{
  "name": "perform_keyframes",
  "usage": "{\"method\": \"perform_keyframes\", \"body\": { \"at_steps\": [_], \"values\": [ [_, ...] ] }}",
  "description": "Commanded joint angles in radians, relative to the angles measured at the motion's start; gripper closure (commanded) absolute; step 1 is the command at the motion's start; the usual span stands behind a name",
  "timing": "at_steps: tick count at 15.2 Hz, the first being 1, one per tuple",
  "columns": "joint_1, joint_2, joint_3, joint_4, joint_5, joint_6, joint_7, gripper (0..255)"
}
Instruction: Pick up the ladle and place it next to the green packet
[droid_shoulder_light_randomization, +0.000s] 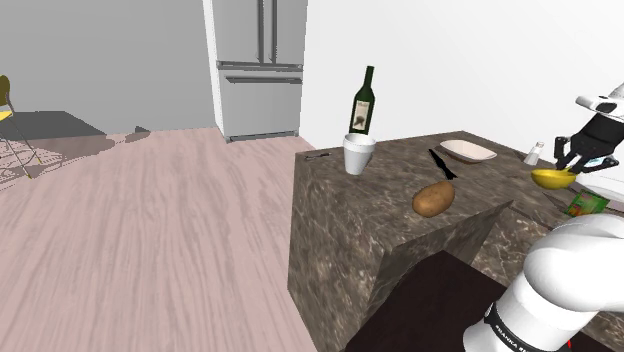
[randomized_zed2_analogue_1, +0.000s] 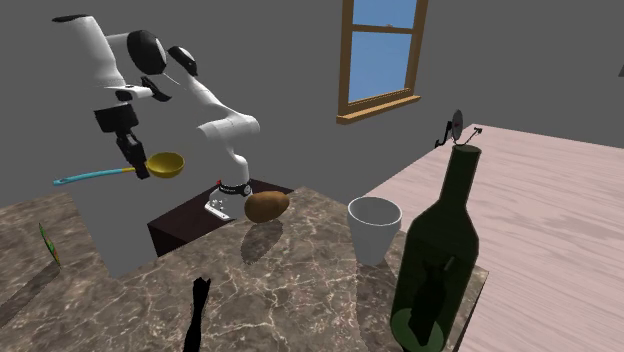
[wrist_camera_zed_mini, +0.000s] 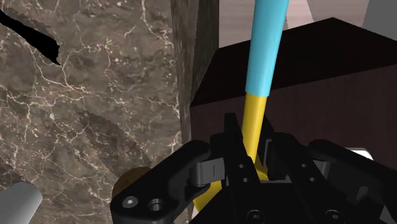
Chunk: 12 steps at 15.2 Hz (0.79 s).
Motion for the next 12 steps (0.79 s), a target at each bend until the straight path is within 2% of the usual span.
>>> {"method": "perform_keyframes", "body": {
  "at_steps": [1, 7, 12],
  "values": [
    [-0.003, 0.004, -0.040, 0.048, -0.024, -0.021, -0.056, 255],
    [0.006, 0.017, -0.148, 0.189, -0.083, -0.069, -0.199, 255],
    [0.047, 0.036, -0.244, 0.334, -0.126, -0.106, -0.317, 255]
  ]
}}
